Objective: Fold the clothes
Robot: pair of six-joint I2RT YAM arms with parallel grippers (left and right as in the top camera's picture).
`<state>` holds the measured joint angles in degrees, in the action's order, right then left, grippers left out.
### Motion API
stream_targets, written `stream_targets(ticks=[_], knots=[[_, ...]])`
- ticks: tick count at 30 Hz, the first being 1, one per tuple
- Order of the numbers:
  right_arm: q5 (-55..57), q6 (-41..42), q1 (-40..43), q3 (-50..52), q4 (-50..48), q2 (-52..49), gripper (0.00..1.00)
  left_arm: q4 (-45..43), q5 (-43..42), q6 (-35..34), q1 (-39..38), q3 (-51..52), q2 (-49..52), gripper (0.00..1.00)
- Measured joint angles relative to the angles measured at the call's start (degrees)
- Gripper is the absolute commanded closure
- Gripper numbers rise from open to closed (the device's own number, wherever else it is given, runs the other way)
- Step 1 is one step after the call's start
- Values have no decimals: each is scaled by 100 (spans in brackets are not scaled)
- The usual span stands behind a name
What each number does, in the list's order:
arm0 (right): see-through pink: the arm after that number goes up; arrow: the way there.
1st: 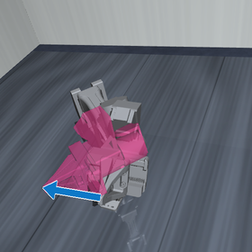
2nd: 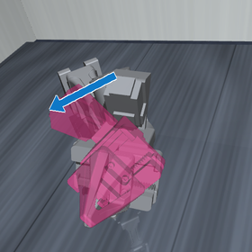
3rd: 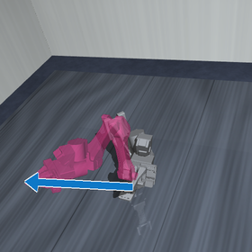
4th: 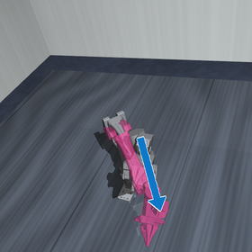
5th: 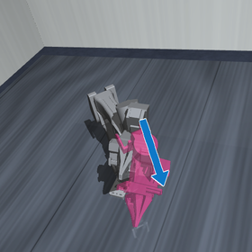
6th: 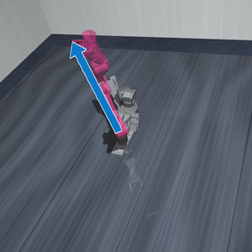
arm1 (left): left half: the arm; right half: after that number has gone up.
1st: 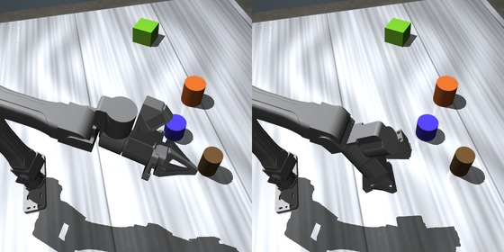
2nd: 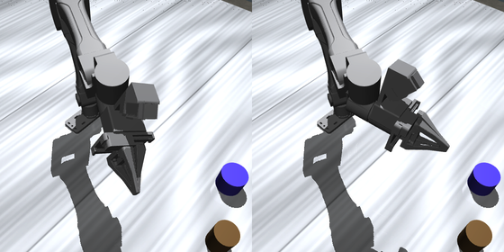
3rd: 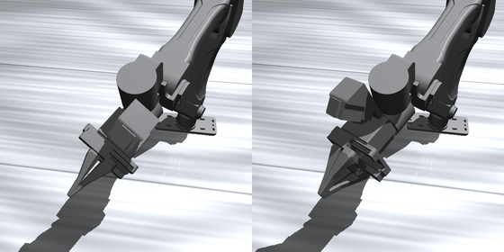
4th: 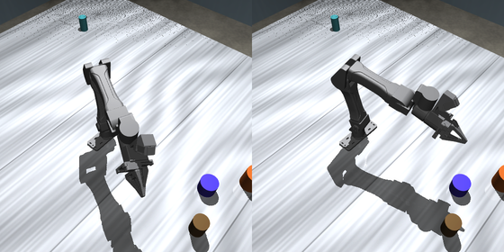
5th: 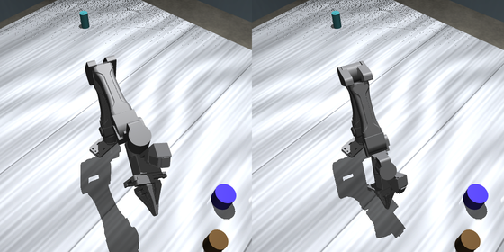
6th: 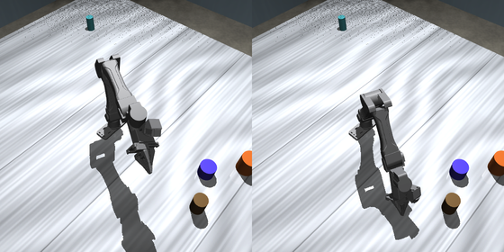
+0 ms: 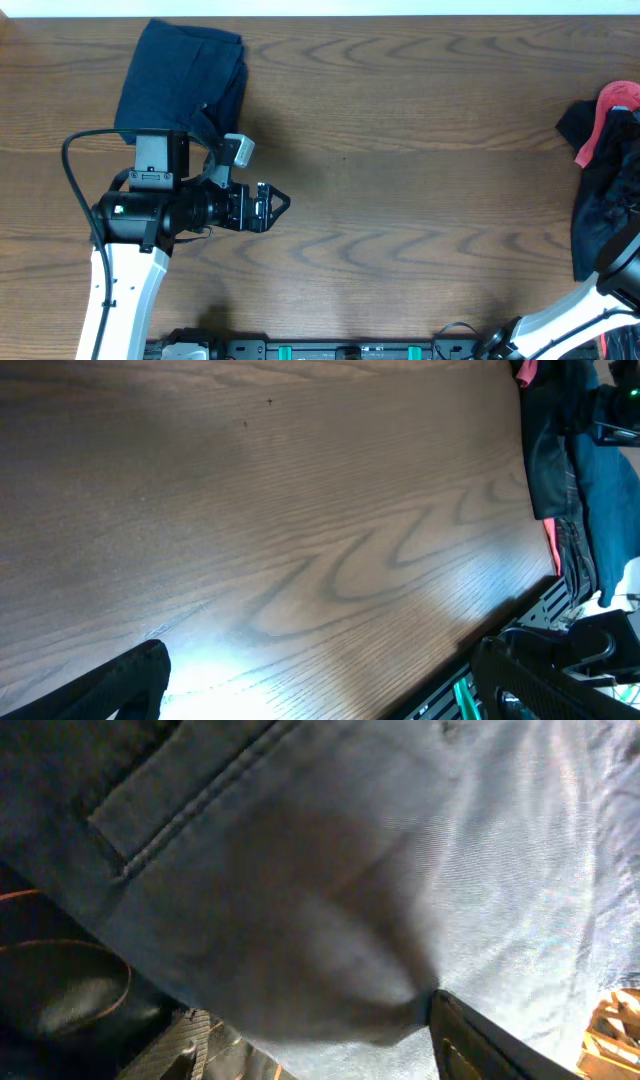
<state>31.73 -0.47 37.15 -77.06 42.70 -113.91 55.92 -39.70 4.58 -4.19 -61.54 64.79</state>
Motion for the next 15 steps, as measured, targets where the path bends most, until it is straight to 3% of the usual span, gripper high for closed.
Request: stream_targets(ticks=[3,6,7,9,15], knots=[[2,0,-9,0,-42,-9,29,0,0,0,0,0,0,2],[70,2,-15,0,-55,-33,36,0,0,0,0,0,0,2],[116,11,-15,0,-52,-48,43,0,0,0,0,0,2,2],[186,66,-15,0,-46,-79,74,0,0,7,0,0,4,2],[188,348,-17,-17,24,-85,99,0,0,22,0,0,4,2]])
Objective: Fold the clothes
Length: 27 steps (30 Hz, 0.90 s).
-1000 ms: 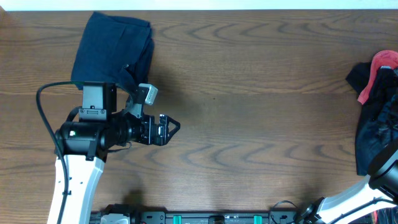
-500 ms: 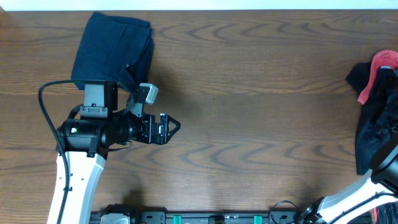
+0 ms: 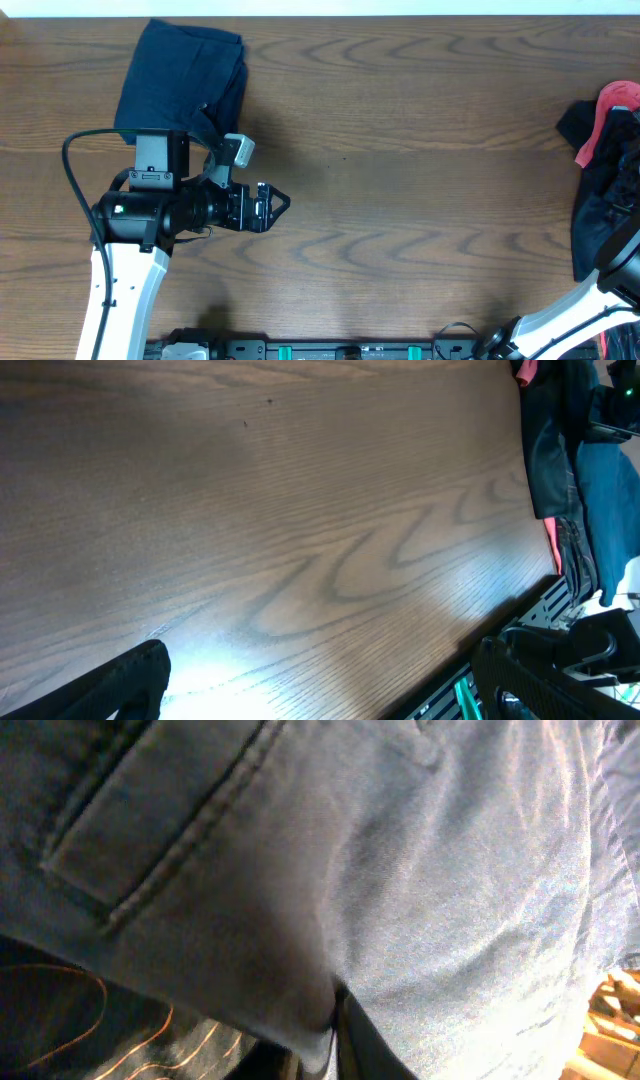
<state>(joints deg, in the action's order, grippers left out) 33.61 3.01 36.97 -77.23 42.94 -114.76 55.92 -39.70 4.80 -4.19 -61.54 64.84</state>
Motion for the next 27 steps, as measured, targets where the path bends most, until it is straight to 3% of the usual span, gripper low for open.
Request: stream_targets(ticks=[7,14,19,27], knots=[[-426,205,0,-138,72,278,99,0,0,0,0,0,0,2],[-1541,643,-186,-199,26,1563,99,0,0,0,0,0,0,2],[-2177,920,-1010,-262,138,2240,99,33,0,0,0,0,0,2],[-2653,1189,-3053,-271,17,2216,99,212,83,0,0,0,-2,2]])
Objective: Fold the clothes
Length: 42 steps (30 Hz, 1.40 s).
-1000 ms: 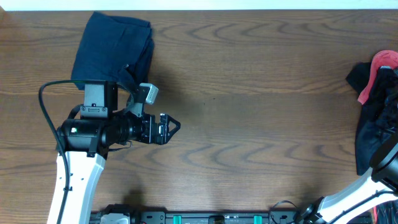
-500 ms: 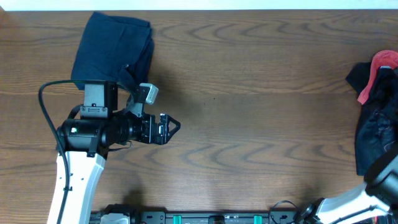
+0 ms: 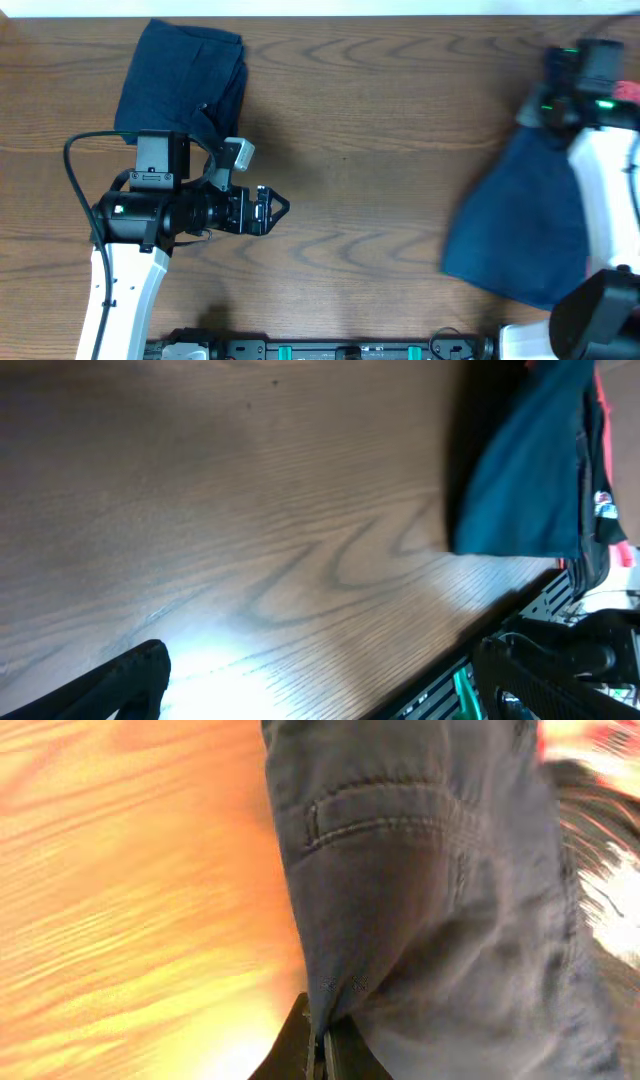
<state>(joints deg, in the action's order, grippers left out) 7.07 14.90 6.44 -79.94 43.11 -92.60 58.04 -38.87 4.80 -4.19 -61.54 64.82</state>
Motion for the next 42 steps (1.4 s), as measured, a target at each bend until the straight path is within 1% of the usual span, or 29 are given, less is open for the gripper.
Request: stream_targets(ticks=[4,5,6,7,8,9,10,13,15,16,17,18,19,20,21,23,25,28,31,34,36,39,42], knots=[[-118,68,-1117,0,-262,-125,99,11,160,-2,0,0,-20,2],[-138,87,-1386,2,-343,-184,94,9,208,0,0,0,-44,2],[-157,105,-1587,0,-422,-247,80,9,247,-2,0,0,-68,2],[-184,125,-1827,0,-509,-337,64,7,291,-2,0,0,-94,2],[-203,68,-2076,0,-603,-446,51,9,330,-2,0,0,-125,2],[-212,35,-2208,0,-632,-509,40,9,352,0,0,0,-151,2],[-212,-48,-2433,0,-649,-623,39,11,372,-2,0,0,-168,2],[-144,-173,-2743,0,-605,-761,38,48,422,0,0,0,-192,2],[-96,-197,-2765,0,-542,-776,34,74,444,-2,0,0,-192,2],[-68,-195,-2730,0,-507,-776,33,85,452,0,0,0,-192,2],[-50,-179,-2662,0,-450,-776,38,96,459,-2,0,0,-192,2],[-42,-155,-2559,0,-363,-776,48,101,461,-2,0,0,-192,2],[-63,-109,-2446,0,-269,-776,64,98,461,-2,0,0,-192,2],[-146,-4,-2280,0,-168,-776,76,101,461,-2,0,0,-192,2],[-212,57,-2118,0,-103,-776,86,101,461,0,0,0,-192,2],[-435,221,-1705,0,-39,-809,92,105,461,0,0,0,-192,7],[-570,389,-1346,0,-20,-922,99,105,474,-2,0,0,-192,9],[-678,734,-1043,2,-57,-1294,99,105,479,15,0,0,-192,9],[-758,1126,-968,17,-302,-1871,99,107,479,15,0,0,-192,9],[-997,1530,-997,66,-780,-2557,99,105,479,15,0,0,-192,9],[-1161,1735,-1019,15,-1119,-2647,99,98,479,15,0,0,-192,9],[-1318,2026,-1255,-39,-1668,-2857,99,111,479,15,0,0,-192,9],[-1351,2111,-1582,-103,-2157,-3023,99,111,479,15,0,0,-195,9]])
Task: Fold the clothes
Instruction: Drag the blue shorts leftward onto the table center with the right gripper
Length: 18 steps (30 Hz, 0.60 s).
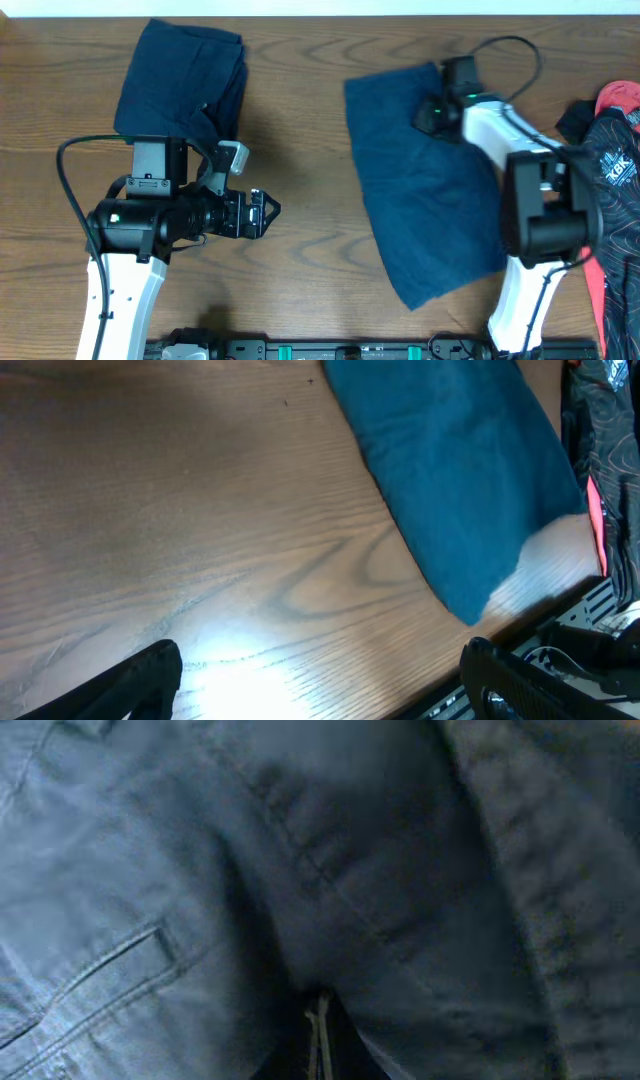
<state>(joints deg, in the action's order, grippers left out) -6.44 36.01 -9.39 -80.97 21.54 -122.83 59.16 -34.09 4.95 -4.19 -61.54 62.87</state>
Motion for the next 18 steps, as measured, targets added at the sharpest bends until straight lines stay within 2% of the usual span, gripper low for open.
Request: stream_targets(ticks=[6,10,13,17,18], knots=[[-398,-470,-1207,-66,-879,-260,99,0,0,0,0,0,2,9],[-748,-1182,-1880,-179,-457,-251,99,2,0,0,0,0,2,9],[-789,-1447,-1919,-175,-31,-111,98,2,0,0,0,0,0,9],[-741,-1648,-1362,-59,730,339,77,0,0,0,0,0,2,9],[-730,-1687,-1169,-55,951,496,75,0,0,0,0,0,2,9]])
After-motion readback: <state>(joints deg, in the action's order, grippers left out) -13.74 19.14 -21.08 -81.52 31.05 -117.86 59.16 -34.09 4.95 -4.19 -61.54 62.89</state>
